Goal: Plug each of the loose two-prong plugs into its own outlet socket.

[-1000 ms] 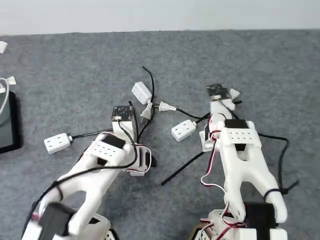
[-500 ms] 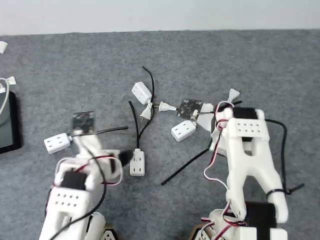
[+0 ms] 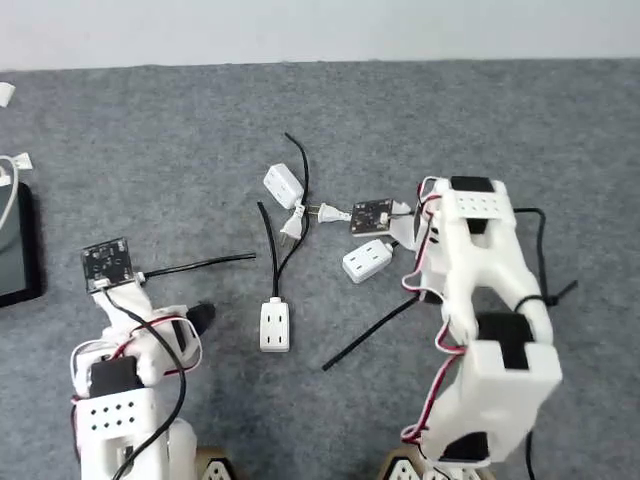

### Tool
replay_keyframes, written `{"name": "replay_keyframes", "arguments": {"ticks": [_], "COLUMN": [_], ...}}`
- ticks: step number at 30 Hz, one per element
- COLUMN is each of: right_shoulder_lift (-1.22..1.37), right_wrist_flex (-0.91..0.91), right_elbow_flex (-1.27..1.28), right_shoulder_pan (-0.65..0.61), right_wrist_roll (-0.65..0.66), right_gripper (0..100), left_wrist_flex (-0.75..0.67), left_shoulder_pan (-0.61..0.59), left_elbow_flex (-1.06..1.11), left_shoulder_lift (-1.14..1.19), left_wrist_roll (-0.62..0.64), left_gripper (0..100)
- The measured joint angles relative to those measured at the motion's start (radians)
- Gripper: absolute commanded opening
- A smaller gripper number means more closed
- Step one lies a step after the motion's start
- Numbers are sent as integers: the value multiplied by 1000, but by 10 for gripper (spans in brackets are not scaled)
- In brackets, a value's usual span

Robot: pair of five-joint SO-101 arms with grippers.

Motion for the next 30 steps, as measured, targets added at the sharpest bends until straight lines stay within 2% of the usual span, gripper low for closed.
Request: {"name": "replay_keyframes", "arguments": {"ticks": [5,15,20,30], "right_shoulder_lift": [97,114,114,121], "right_wrist_flex": [-5,43,43,77], "right_elbow_flex": [-77,-86,-87,-84], "right_shoulder_pan": [-5,48,58,83], "right_wrist_roll": [21,112,114,114], "right_gripper": [180,171,0,217], "left_wrist_flex": [-6,-6,-20,-48], "left_shoulder_pan": [-29,-34,-34,-34], "left_elbow_flex": [0,0,9,28], "left_shoulder_lift": [0,0,0,0], "left_wrist_roll": [0,-3,-3,-41], "left_gripper": [309,309,309,309]}}
